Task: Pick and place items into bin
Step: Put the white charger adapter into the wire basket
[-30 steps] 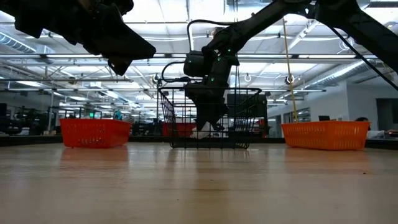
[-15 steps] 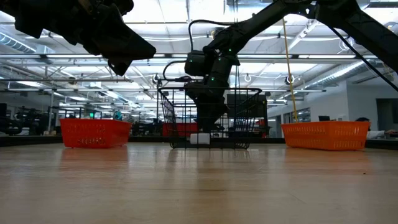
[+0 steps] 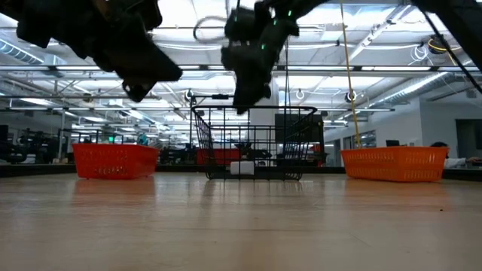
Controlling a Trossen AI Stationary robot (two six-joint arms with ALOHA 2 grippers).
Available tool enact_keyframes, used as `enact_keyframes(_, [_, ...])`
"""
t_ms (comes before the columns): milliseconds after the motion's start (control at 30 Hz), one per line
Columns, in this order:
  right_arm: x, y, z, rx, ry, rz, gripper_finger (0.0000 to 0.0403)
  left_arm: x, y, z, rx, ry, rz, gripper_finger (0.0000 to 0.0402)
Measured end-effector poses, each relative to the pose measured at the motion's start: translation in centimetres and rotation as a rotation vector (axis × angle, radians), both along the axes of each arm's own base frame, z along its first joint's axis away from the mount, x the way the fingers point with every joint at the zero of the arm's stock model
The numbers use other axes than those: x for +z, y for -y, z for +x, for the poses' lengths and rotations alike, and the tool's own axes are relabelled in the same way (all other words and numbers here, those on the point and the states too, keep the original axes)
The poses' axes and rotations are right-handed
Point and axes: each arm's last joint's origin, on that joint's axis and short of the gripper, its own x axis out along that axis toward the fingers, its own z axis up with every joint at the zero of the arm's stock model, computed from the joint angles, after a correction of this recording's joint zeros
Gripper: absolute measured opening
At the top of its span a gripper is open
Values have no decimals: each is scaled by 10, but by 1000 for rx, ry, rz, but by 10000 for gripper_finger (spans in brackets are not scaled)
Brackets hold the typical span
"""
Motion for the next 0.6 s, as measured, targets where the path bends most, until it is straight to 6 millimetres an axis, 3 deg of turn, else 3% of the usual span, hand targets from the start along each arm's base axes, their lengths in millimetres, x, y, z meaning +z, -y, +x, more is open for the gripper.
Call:
enact_keyframes(267, [34, -81, 2, 135, 67, -58, 160, -7, -1, -3, 13, -81, -32, 31])
enact_keyframes(467, [31, -147, 0, 245, 20, -66, 160, -7, -2, -3, 20, -86, -32, 31])
enact_keyframes(600, [13, -183, -4, 298, 6, -44, 160, -7, -6, -2, 37, -83, -20, 31])
